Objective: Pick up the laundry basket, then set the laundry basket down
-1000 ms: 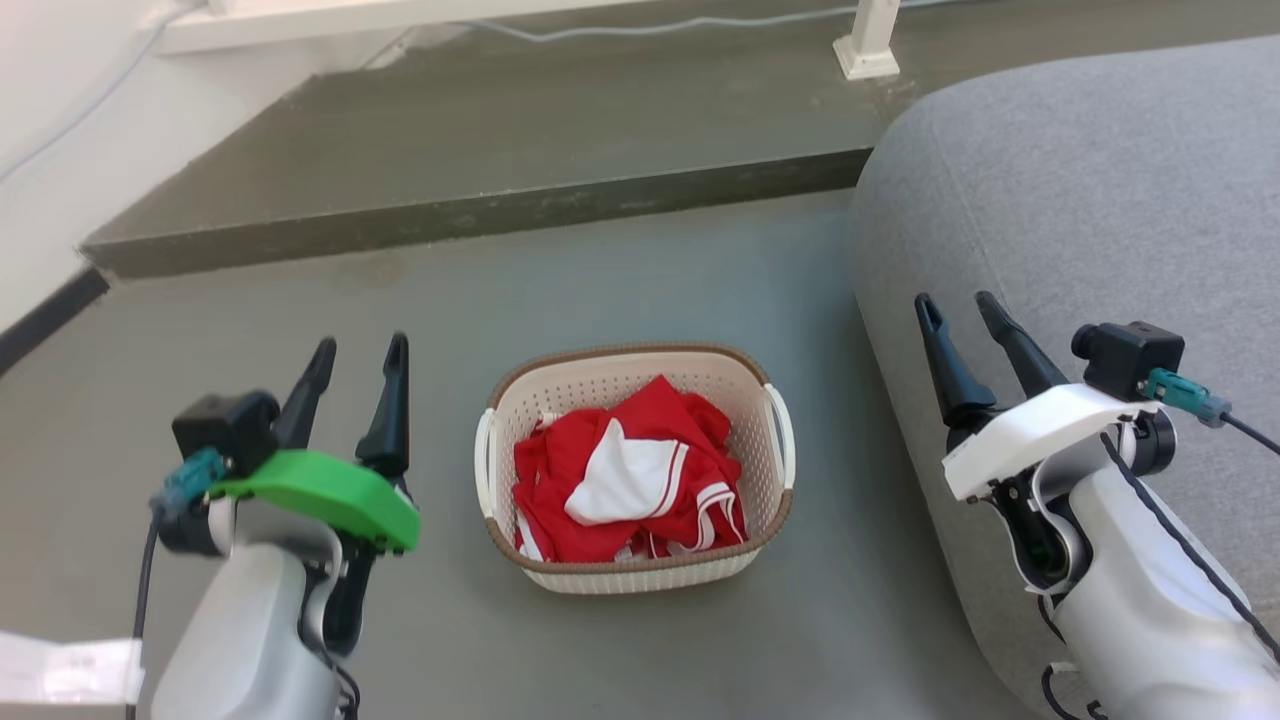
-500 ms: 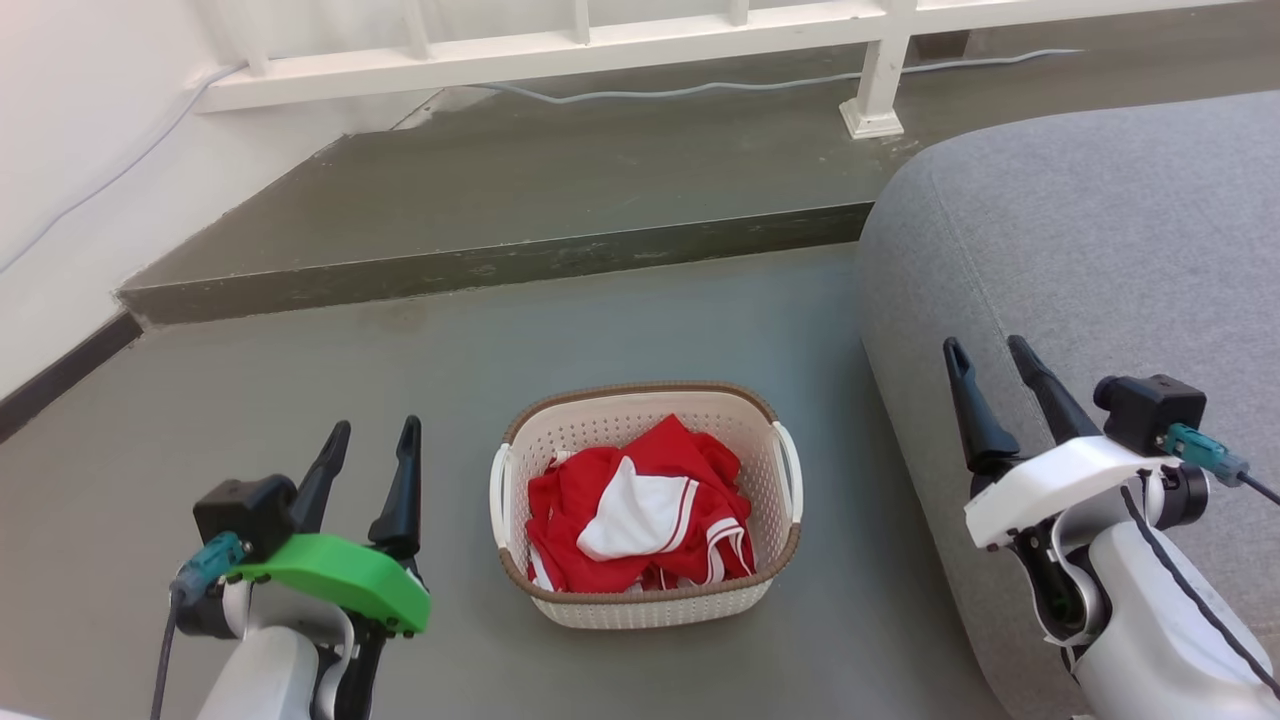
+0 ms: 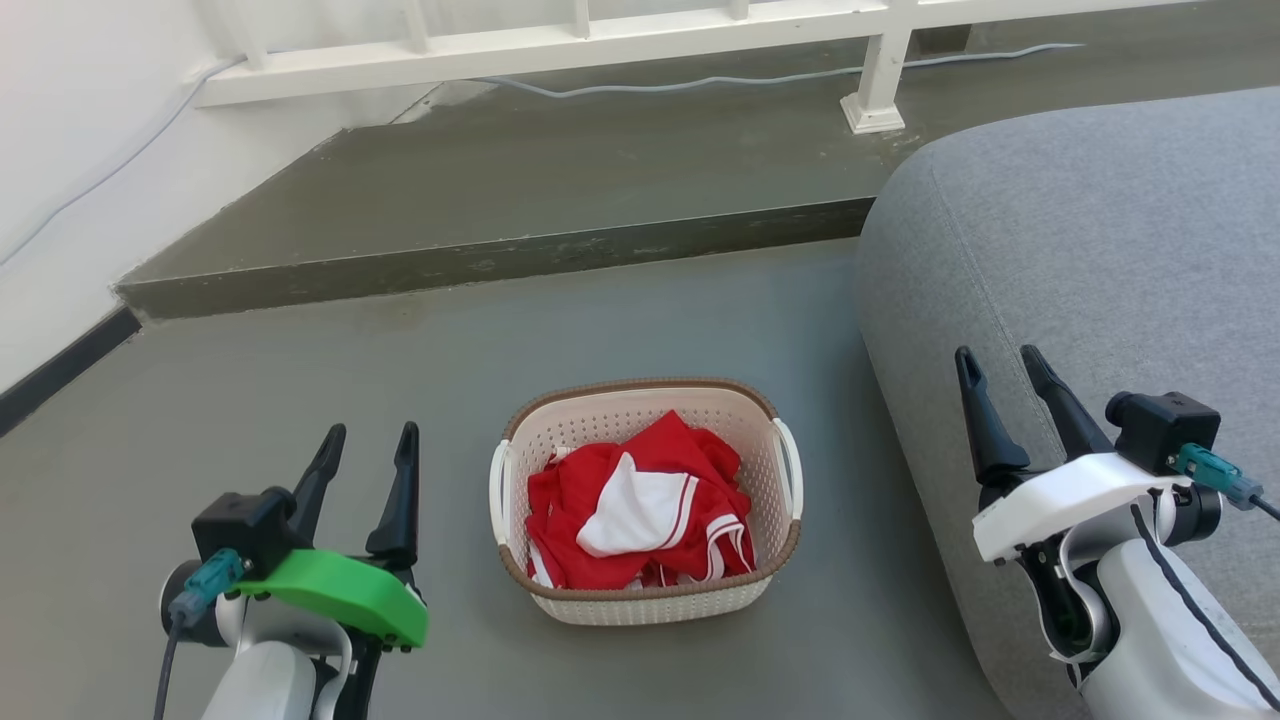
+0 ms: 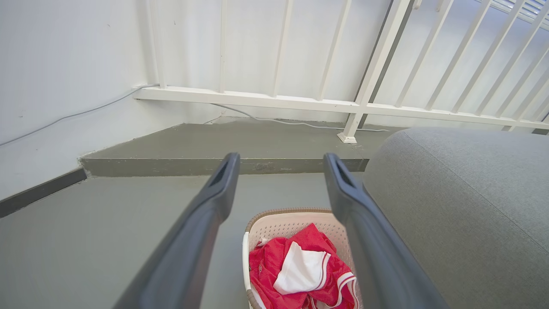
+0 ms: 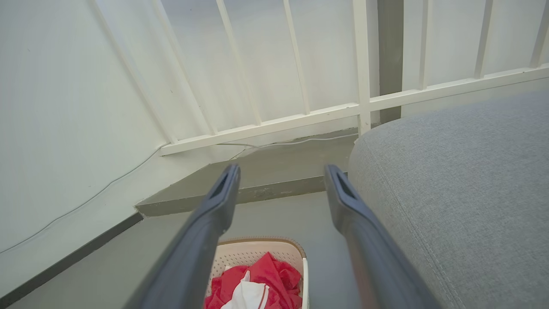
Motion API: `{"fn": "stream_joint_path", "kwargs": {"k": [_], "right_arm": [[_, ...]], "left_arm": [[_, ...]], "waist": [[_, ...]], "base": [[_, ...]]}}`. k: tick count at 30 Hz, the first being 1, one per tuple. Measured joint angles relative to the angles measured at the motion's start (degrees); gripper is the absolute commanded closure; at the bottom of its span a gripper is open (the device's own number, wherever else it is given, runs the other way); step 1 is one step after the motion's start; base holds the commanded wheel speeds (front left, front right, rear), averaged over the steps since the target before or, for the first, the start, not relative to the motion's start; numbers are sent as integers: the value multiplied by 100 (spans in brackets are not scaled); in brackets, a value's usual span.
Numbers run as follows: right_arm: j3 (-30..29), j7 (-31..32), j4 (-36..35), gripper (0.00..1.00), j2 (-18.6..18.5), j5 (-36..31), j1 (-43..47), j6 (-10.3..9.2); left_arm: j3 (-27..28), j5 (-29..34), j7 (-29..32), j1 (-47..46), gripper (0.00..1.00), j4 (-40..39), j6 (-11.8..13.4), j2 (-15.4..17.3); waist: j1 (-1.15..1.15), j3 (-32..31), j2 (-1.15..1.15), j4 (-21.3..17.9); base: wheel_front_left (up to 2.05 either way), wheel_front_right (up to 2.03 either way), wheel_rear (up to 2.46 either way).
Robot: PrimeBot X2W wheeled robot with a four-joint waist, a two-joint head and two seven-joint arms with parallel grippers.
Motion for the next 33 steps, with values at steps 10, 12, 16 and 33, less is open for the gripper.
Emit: {"fn": "stream_joint_path", "kwargs": {"k": [10, 12, 16, 33], "right_arm": [[-59, 0, -89, 0, 19, -90, 112, 0], [-71, 0, -109, 0, 22, -145, 114, 0], [-93, 0, -149, 0, 37, -158, 142, 1], [-171, 0, -205, 0, 124, -250, 210, 8]], "left_arm": [[77, 97, 0, 101, 0, -94, 0, -27], [94, 102, 0, 144, 0, -115, 0, -32], [116, 144, 0, 165, 0, -147, 0, -46], [155, 192, 0, 275, 0, -187, 0, -126]], "waist": [[0, 11, 0, -3], [0, 18, 0, -2], [0, 27, 0, -5], [0, 41, 0, -15]], "base": [[0, 0, 0], [0, 0, 0], [0, 0, 0], [0, 0, 0]]}}
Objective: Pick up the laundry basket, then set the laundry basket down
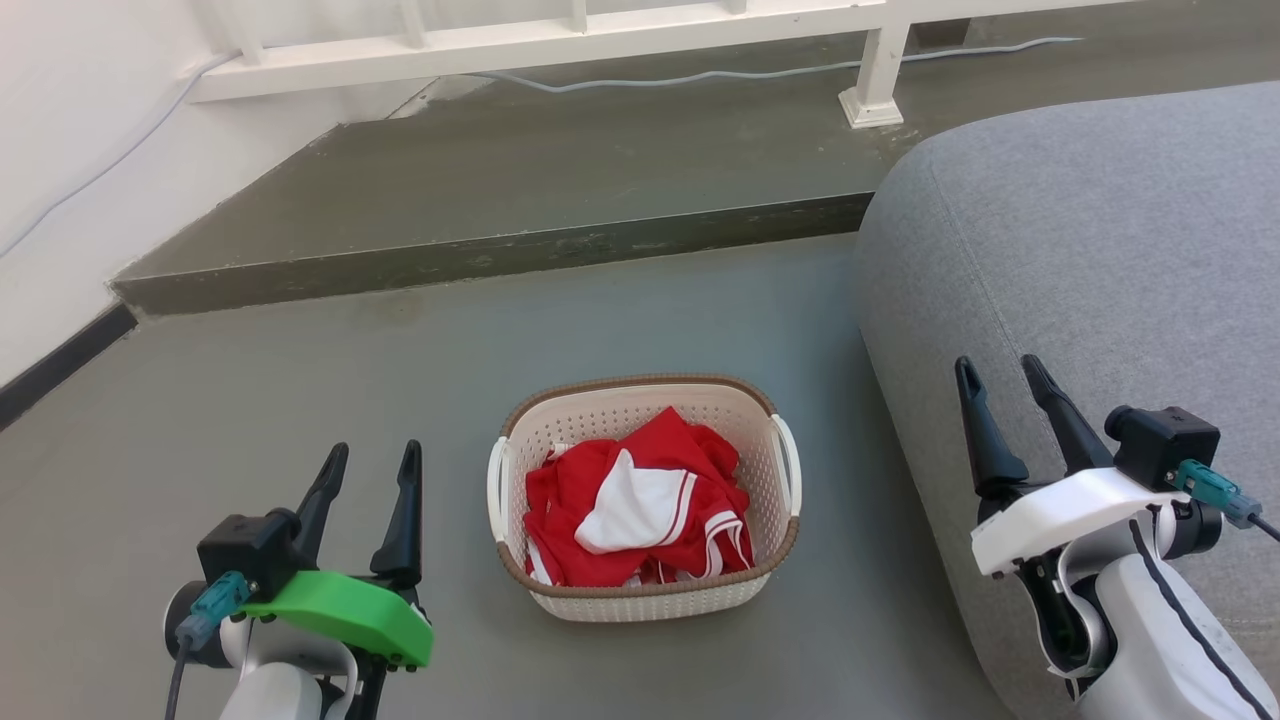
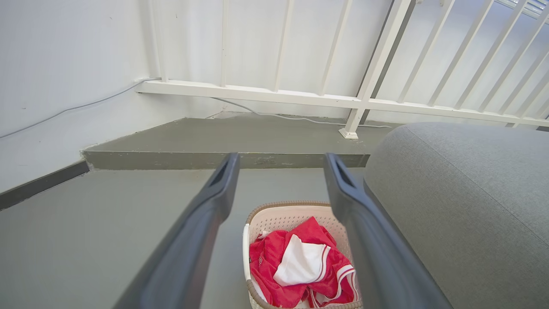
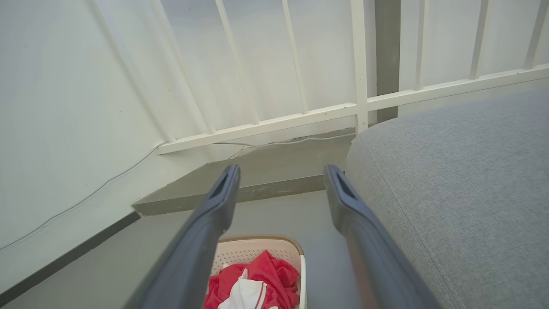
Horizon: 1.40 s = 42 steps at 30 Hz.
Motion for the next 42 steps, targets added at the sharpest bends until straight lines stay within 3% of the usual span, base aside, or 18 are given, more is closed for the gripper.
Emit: {"fn": "stream_joint_path", "kwargs": {"k": [2, 3, 15, 42], "right_arm": [[-10, 0, -1, 0, 2, -9, 3, 0], [-9, 1, 23, 100, 11, -4, 5, -1], [-135, 138, 294, 100, 192, 344, 332, 1], [-755, 781, 183, 100, 349, 2324, 330, 115]], "left_arm": [[3, 0, 0, 0, 0, 2, -1, -2], [-1, -3, 1, 1, 100, 25, -2, -7], [53, -334, 141, 180, 100, 324, -2, -58], [556, -2399, 795, 179, 100, 236, -2, -67]], "waist": [[0, 0, 0, 1], [0, -1, 0, 2], [0, -12, 0, 28], [0, -67, 0, 155]], "base": [[0, 0, 0], [0, 0, 0], [0, 0, 0], [0, 0, 0]]}}
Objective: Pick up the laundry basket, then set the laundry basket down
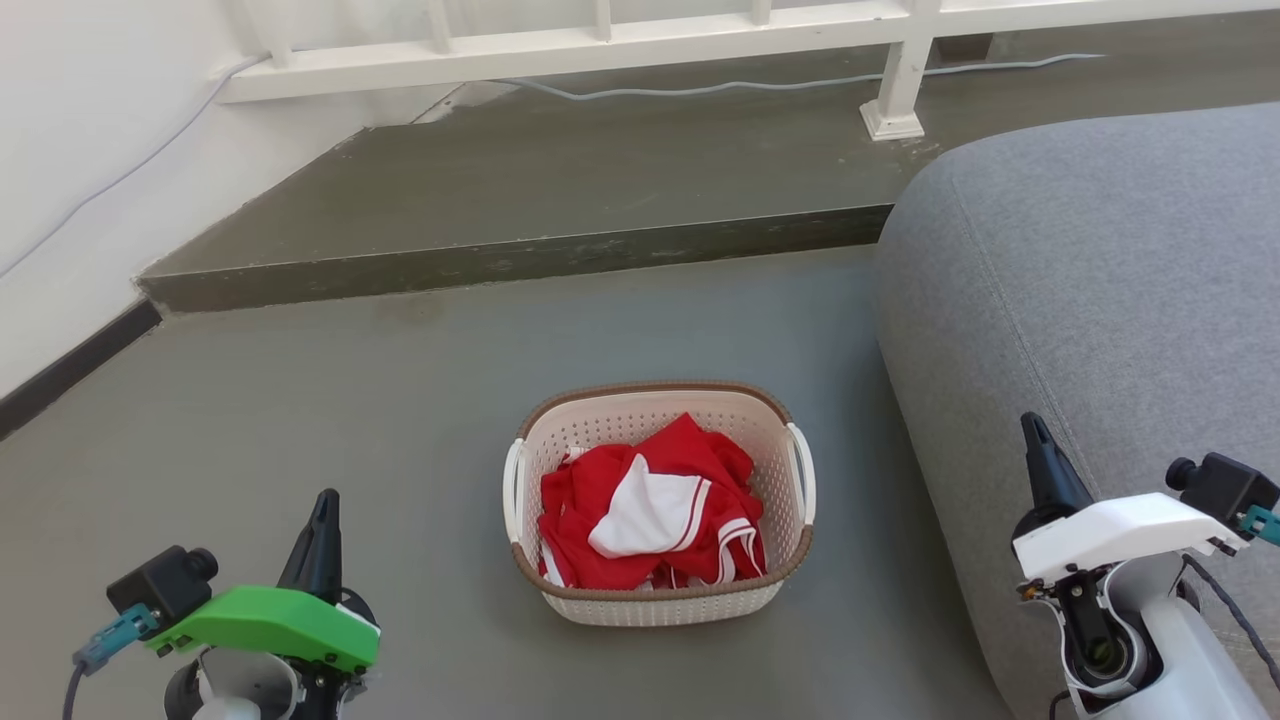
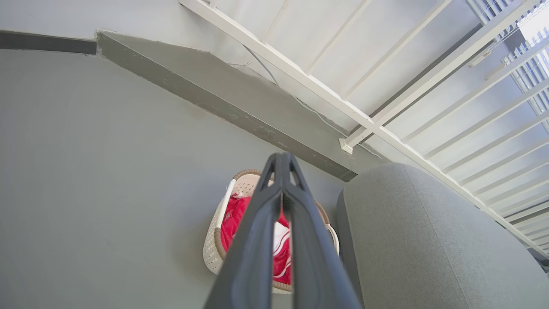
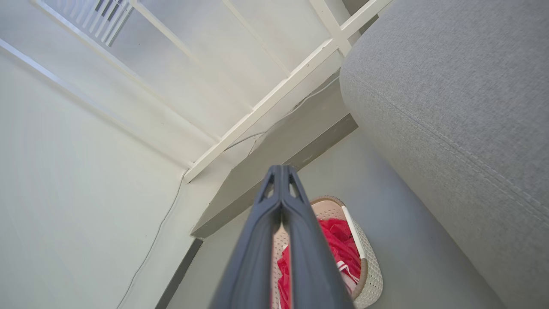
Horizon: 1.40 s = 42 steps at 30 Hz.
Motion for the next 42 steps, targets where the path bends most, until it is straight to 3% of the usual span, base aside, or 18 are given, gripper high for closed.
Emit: {"fn": "stream_joint_path", "kwargs": {"k": [42], "right_arm": [[-889, 845, -276, 100, 227, 2775, 4, 196]], "left_arm": [[668, -2842, 858, 0, 100, -296, -2, -16]], "waist": [[0, -70, 0, 173]], "base": [[0, 0, 0]]}}
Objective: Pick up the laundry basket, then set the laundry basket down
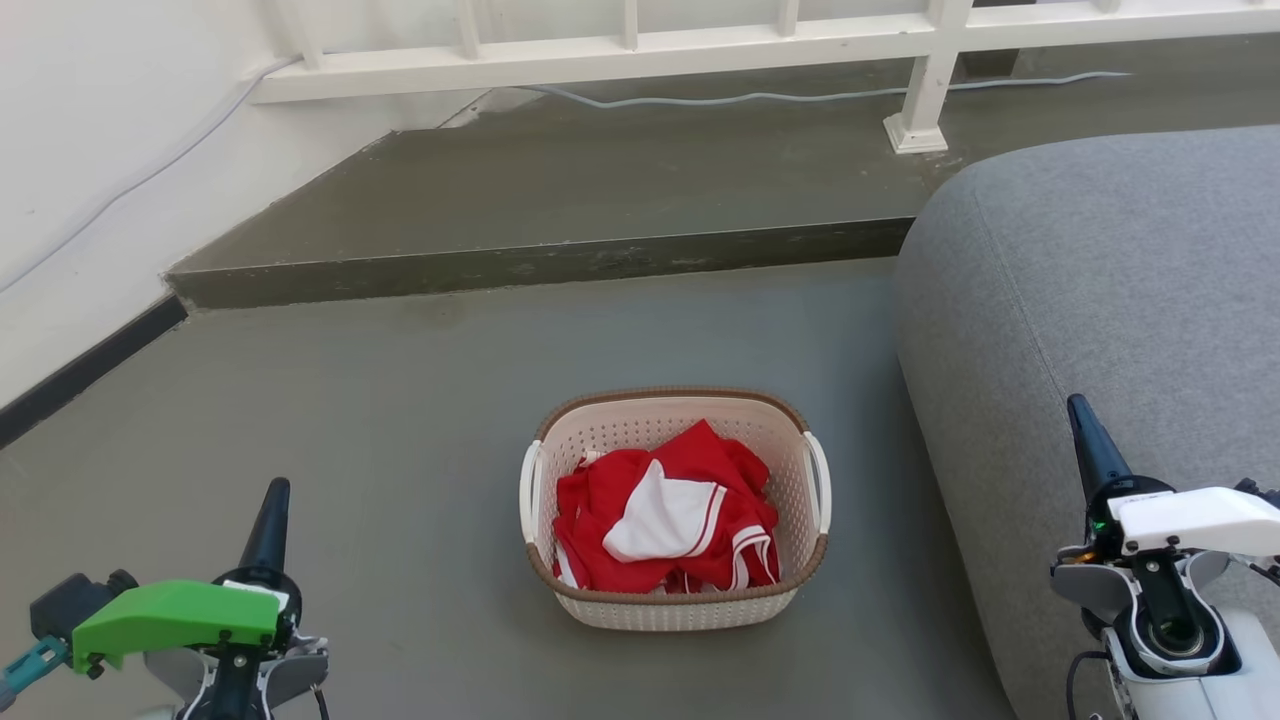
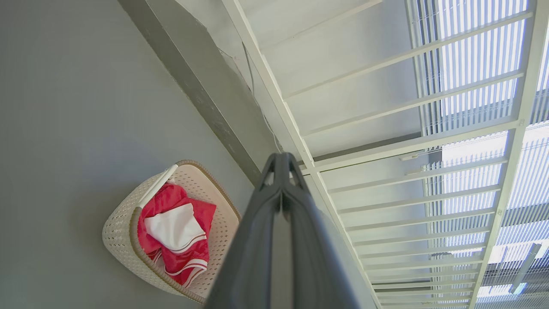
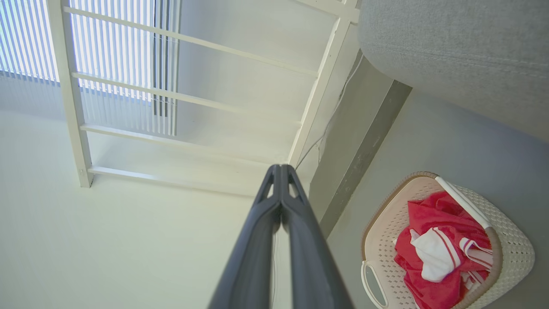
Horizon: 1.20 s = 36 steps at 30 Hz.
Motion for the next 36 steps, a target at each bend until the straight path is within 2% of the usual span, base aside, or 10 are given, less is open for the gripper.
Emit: {"fn": "stream_joint_path", "kwargs": {"k": [25, 36], "right_arm": [[-488, 476, -167, 100, 144, 1629, 5, 96], [-502, 476, -180, 100, 144, 1636, 8, 97]], "left_arm": [[398, -1644, 474, 1, 100, -174, -4, -15], [405, -1679, 474, 1, 100, -178, -4, -15]], "waist": [[0, -40, 0, 98], [0, -40, 0, 98]], "base": [[0, 0, 0], [0, 0, 0]]}}
